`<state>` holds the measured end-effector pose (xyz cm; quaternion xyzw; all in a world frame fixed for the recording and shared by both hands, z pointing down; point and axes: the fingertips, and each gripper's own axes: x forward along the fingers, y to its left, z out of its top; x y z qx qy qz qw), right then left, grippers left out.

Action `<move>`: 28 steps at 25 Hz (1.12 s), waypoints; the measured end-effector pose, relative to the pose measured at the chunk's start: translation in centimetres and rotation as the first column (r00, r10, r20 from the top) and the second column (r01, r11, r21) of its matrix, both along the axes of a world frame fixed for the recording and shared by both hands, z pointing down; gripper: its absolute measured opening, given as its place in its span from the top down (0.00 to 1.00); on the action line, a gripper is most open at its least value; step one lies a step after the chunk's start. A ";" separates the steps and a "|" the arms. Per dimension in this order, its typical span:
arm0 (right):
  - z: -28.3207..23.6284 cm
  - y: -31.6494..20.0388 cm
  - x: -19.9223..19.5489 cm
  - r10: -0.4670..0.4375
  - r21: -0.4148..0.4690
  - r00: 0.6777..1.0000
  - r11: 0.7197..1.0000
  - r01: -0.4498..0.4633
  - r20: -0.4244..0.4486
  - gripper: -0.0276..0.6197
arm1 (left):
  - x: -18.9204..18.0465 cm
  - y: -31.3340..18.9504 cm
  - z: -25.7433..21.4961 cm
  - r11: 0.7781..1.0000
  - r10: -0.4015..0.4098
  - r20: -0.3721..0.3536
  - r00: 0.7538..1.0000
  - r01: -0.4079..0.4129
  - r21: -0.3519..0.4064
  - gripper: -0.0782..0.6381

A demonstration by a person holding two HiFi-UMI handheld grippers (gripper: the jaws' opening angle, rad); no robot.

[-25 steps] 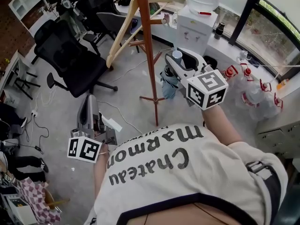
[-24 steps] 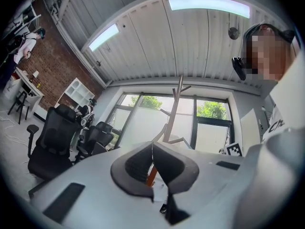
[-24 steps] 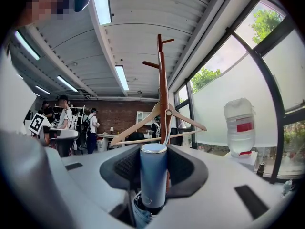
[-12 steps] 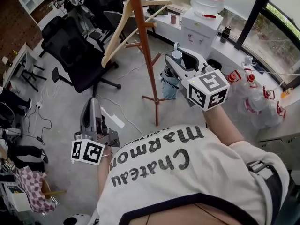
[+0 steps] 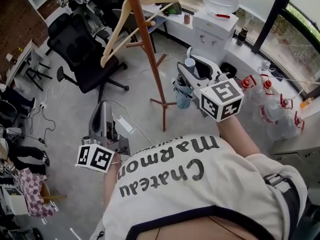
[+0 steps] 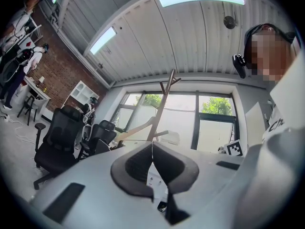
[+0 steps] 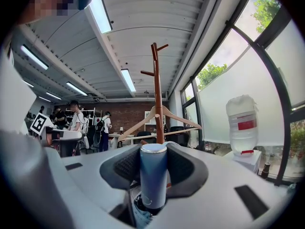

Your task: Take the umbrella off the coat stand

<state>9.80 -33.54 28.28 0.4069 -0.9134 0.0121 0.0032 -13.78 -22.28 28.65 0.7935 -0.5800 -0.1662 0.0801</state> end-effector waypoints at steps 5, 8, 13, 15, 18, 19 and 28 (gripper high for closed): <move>0.9 1.6 1.6 -0.018 -0.011 1.000 1.000 0.018 0.002 0.70 | 2.9 1.0 0.9 1.000 0.016 0.009 1.000 -0.016 -0.027 0.86; 1.3 2.4 2.6 -0.030 -0.020 1.000 0.999 0.030 0.006 0.70 | 4.1 2.0 1.3 0.999 0.009 0.011 1.000 -0.009 -0.039 0.86; 2.0 3.9 3.9 -0.054 -0.025 0.998 0.998 0.054 -0.014 0.70 | 5.9 4.0 1.8 0.999 -0.016 0.010 1.000 0.016 -0.051 0.86; 2.3 4.5 4.3 -0.069 -0.025 0.997 0.997 0.068 -0.025 0.70 | 6.3 5.0 1.9 0.998 -0.032 0.006 0.999 0.032 -0.051 0.86; 2.6 5.4 4.9 -0.091 -0.023 0.995 0.996 0.091 -0.038 0.70 | 7.2 6.2 2.3 0.997 -0.050 0.004 0.999 0.050 -0.052 0.86; 2.7 5.7 5.1 -0.099 -0.023 0.994 0.995 0.098 -0.042 0.70 | 7.5 6.6 2.4 0.997 -0.057 0.002 0.998 0.057 -0.054 0.86; 4.2 7.7 7.2 -0.143 -0.045 0.989 0.989 0.141 -0.046 0.70 | 10.2 9.4 3.3 0.993 -0.096 0.007 0.995 0.096 -0.073 0.86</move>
